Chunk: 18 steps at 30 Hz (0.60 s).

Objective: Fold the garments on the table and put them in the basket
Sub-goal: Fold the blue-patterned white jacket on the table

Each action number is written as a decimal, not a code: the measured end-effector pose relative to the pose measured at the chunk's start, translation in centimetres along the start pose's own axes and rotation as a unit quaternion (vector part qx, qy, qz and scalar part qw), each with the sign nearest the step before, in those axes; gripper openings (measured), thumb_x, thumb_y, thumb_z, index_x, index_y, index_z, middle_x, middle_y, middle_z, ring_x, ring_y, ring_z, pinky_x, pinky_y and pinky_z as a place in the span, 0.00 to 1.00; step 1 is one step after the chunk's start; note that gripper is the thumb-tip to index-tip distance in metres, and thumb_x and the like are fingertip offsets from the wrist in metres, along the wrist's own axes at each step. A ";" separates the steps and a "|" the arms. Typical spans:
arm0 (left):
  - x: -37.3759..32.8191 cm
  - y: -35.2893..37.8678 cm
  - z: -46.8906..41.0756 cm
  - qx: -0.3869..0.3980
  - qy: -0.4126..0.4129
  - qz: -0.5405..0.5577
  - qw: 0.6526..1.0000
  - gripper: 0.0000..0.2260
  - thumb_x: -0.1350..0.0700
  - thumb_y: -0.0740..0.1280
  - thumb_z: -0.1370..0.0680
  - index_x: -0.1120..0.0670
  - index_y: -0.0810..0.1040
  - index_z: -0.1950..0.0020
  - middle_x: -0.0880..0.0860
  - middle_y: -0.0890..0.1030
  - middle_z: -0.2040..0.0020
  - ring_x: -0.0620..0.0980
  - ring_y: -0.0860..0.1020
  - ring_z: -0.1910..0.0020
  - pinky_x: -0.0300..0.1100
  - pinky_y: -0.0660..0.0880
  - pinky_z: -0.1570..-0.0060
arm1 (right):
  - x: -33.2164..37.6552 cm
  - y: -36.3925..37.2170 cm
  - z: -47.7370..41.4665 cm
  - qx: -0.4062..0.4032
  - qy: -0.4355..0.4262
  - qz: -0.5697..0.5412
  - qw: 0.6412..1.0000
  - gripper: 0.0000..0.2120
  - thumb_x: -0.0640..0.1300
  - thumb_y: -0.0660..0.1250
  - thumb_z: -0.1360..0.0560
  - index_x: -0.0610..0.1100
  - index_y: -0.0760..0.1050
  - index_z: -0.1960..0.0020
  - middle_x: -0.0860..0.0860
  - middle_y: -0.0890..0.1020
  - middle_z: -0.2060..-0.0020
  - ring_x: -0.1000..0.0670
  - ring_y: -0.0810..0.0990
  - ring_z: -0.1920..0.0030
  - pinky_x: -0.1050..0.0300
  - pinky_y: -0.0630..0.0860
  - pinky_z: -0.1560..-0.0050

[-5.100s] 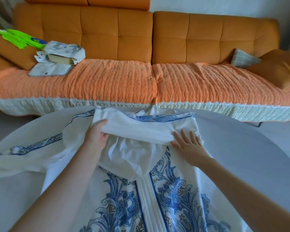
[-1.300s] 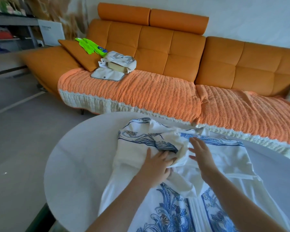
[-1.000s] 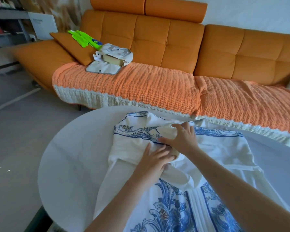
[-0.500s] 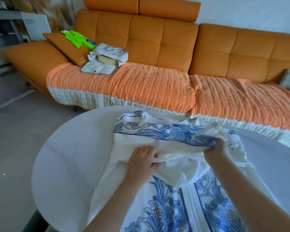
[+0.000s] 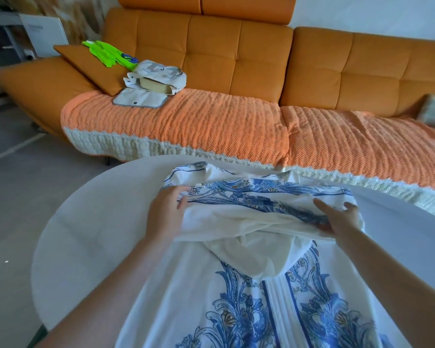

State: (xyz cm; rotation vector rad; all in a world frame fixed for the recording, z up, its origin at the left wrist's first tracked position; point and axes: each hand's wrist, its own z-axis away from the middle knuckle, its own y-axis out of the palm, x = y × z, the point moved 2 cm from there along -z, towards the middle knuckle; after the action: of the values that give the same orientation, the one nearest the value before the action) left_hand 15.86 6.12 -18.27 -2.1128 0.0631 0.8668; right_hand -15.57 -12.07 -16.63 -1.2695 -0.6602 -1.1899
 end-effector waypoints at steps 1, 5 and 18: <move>1.1 -0.3 -1.4 0.029 -0.026 -0.012 0.999 0.12 0.58 0.64 0.22 0.53 0.78 0.39 0.53 0.80 0.42 0.54 0.77 0.44 0.46 0.71 0.45 | -0.1 -0.3 -0.7 -0.006 -0.053 0.108 0.993 0.41 0.57 0.74 0.34 0.45 0.61 0.28 0.42 0.68 0.34 0.39 0.76 0.43 0.52 0.79 0.50; 4.1 0.1 -5.0 0.141 -0.051 -0.068 0.986 0.15 0.54 0.66 0.23 0.53 0.75 0.36 0.53 0.78 0.38 0.55 0.75 0.40 0.52 0.68 0.38 | 0.1 -0.5 -2.6 0.101 -0.155 0.244 0.952 0.31 0.59 0.69 0.30 0.50 0.68 0.31 0.46 0.72 0.34 0.44 0.73 0.40 0.52 0.70 0.45; 7.3 0.6 -7.1 0.023 -0.152 -0.006 0.988 0.07 0.56 0.65 0.22 0.59 0.79 0.50 0.59 0.81 0.51 0.60 0.77 0.49 0.49 0.71 0.52 | 5.7 -1.1 -3.0 0.136 -0.134 0.051 0.980 0.10 0.43 0.71 0.29 0.37 0.78 0.51 0.50 0.79 0.77 0.54 0.77 0.77 0.64 0.75 0.73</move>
State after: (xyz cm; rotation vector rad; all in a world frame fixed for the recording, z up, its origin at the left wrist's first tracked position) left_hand 25.17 2.38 -20.10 -1.9145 -0.0885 1.1586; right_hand -15.51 -16.48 -11.85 -1.2228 -0.9112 -0.8192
